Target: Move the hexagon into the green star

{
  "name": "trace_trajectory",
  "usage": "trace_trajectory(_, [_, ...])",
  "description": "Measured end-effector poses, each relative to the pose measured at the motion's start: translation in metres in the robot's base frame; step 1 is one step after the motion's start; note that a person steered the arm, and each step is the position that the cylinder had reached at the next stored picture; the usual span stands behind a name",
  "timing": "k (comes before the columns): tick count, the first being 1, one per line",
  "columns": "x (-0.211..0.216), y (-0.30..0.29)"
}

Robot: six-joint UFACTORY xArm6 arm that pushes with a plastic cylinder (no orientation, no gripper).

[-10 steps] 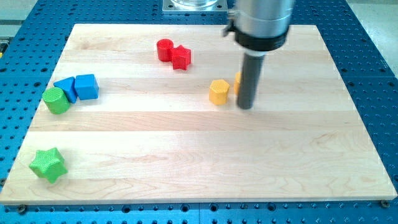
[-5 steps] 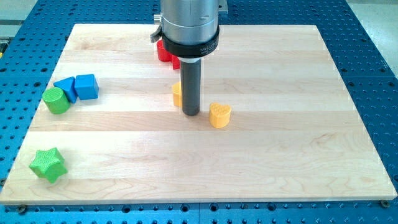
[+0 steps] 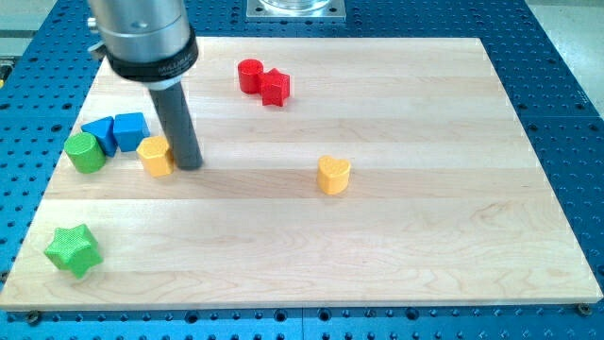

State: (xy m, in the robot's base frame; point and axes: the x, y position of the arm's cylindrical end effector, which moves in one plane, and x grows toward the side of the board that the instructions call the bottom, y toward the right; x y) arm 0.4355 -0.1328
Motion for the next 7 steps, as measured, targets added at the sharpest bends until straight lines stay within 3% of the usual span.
trace_trajectory(1, [-0.024,-0.006])
trace_trajectory(3, [0.062,-0.09])
trace_trajectory(5, [0.078,-0.099])
trace_trajectory(6, [0.044,-0.062])
trace_trajectory(7, [0.0,0.031])
